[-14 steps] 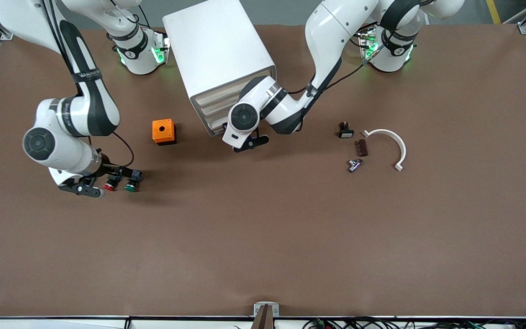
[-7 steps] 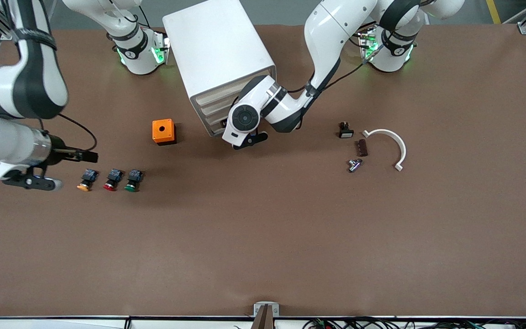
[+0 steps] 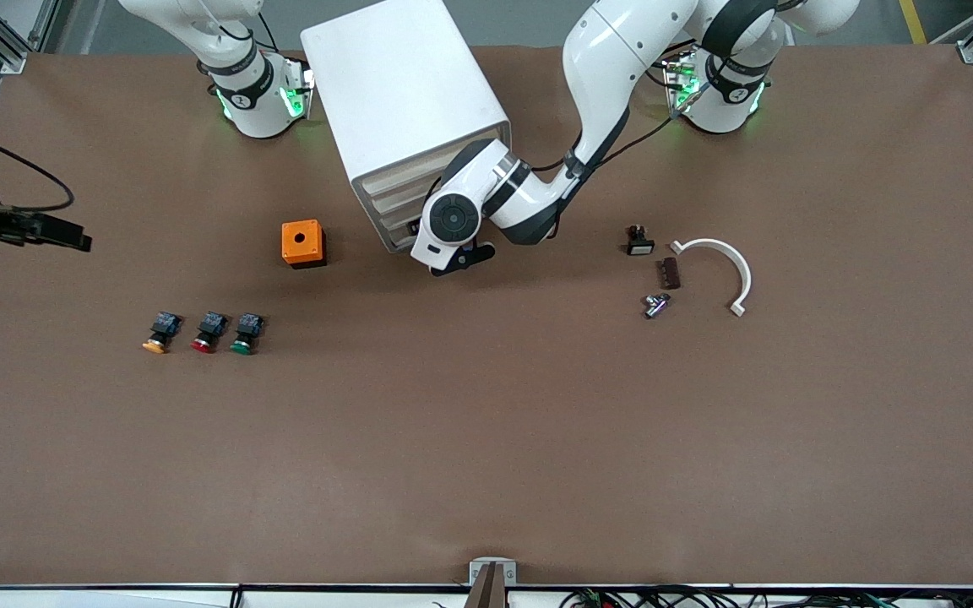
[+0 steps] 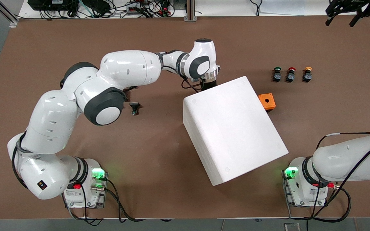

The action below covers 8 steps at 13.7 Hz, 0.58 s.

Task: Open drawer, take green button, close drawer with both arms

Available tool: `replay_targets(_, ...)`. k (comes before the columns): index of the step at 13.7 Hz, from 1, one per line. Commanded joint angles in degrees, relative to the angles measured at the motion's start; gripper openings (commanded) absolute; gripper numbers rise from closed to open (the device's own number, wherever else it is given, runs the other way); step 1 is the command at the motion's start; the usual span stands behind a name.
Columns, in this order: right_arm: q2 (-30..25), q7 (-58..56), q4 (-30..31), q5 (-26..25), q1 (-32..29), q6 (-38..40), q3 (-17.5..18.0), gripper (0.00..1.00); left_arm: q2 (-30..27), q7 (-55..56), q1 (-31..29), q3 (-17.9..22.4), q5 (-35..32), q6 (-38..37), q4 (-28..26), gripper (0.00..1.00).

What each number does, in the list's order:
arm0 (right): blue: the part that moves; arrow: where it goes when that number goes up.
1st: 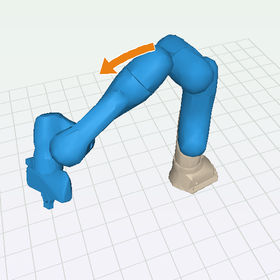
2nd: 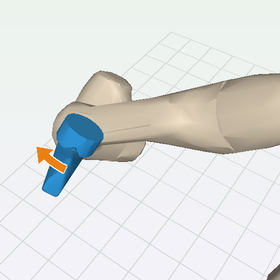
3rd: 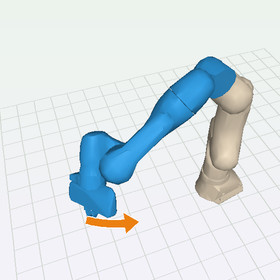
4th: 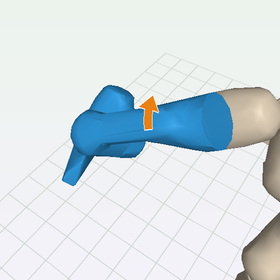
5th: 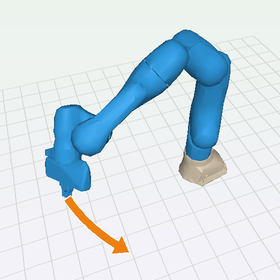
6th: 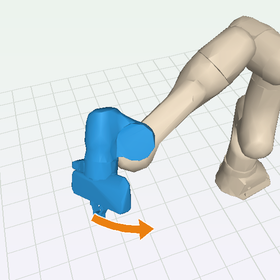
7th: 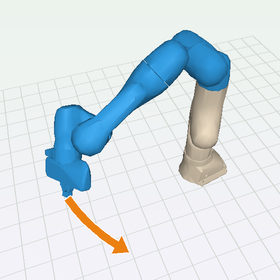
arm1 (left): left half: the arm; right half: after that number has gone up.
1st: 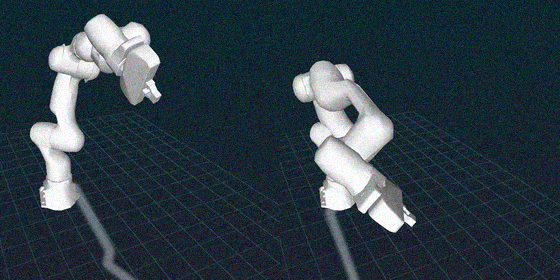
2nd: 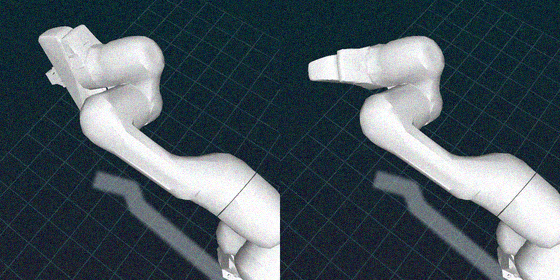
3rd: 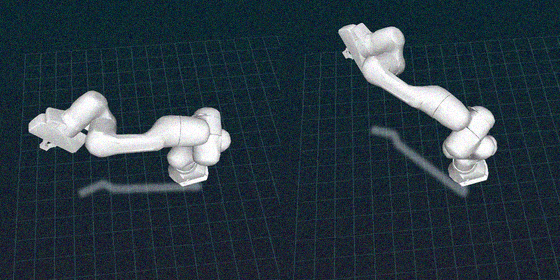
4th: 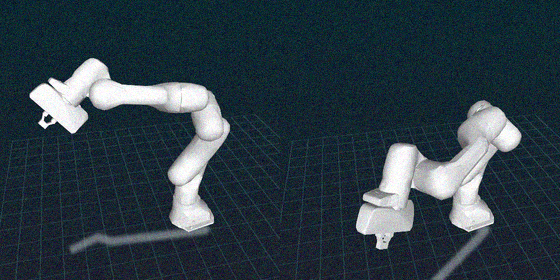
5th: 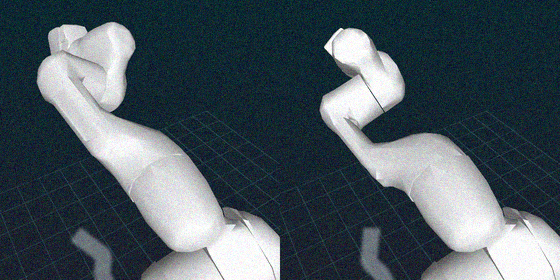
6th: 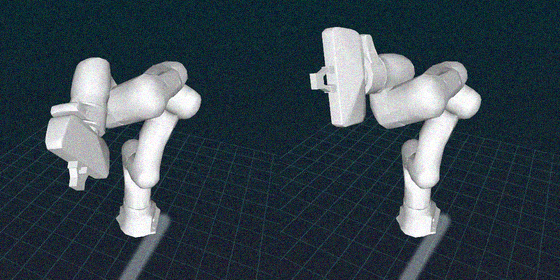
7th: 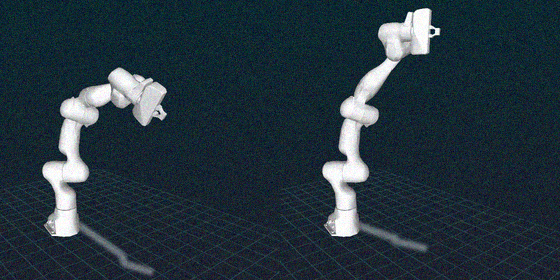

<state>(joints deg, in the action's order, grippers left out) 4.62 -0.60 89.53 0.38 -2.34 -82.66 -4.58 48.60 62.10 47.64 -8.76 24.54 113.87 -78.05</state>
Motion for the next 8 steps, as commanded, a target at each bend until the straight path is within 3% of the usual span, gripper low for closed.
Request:
replay_targets(1,0.6,-0.5,-5.4,-0.4,-0.8,4.6,1.1,1.00,-1.1,0.3,-0.7,0.3,0.2,0.3,0.1,1.00)
replay_targets(6,0.8,-0.6,-5.7,-0.1,-2.0,4.3,1.1,1.00,-4.3,0.3,-4.5,0.6,-0.5,0.2,0.4,1.00)
replay_targets(8,0.7,-0.5,-5.8,-0.2,-2.3,4.3,1.1,1.00,-6.2,0.3,-6.2,0.6,-4.6,0.3,0.4,1.00)
